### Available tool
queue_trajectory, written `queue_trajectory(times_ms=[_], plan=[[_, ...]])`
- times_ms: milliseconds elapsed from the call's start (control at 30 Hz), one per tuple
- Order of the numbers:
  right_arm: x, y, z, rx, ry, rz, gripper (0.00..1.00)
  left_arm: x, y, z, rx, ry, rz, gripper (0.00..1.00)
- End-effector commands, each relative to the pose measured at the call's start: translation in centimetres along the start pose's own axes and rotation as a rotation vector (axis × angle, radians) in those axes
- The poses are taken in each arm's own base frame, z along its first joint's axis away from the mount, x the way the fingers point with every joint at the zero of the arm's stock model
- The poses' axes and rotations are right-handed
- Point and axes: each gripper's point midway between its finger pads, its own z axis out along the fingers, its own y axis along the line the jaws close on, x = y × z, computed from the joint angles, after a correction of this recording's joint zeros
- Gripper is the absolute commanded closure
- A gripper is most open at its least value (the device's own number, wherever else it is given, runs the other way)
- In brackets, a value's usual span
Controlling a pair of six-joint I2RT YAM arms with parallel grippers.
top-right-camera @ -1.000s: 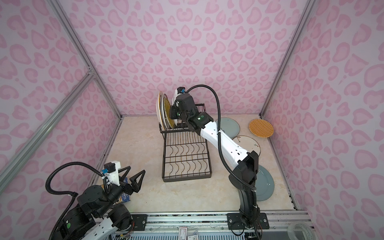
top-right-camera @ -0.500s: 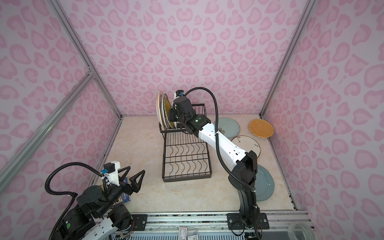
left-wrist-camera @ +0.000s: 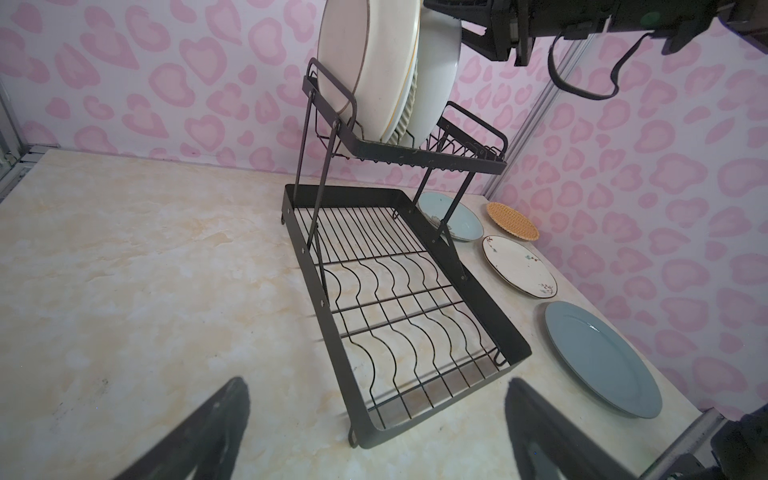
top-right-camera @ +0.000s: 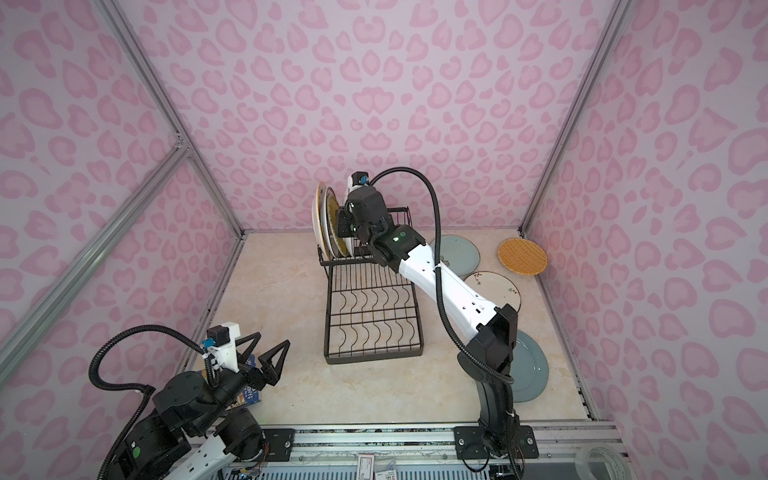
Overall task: Load the plates into the dish rack
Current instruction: 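Lower the white plate into the upper tier slot beside the standing plates, then open the right gripper and withdraw it from the placed plate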
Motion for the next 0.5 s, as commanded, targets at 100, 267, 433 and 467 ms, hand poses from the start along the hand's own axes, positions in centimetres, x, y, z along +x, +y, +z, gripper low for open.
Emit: queue_trajectory(times_ms=[100,267,433,467], plan=[[-0.6,0.5,-0.9,-0.022,-0.003,-0.001,0.65,-0.9,-0.2,-0.1,0.01,-0.04,-0.008,0.02],[-1.4,1.3,-2.3,-0.061,-0.025,0.001,0.58,-0.8,-0.2,0.0,0.006,-0.034,-0.009,0.03],[-2.4,2.2,-4.0,-0.105,-0.051,-0.004,0.5,-0.7,-0.1,0.1,0.0,-0.027,-0.006,0.03],[-2.7,2.4,-4.4,-0.117,-0.054,-0.007,0.49,-0.8,-0.1,0.1,-0.001,-0.028,-0.007,0.03]])
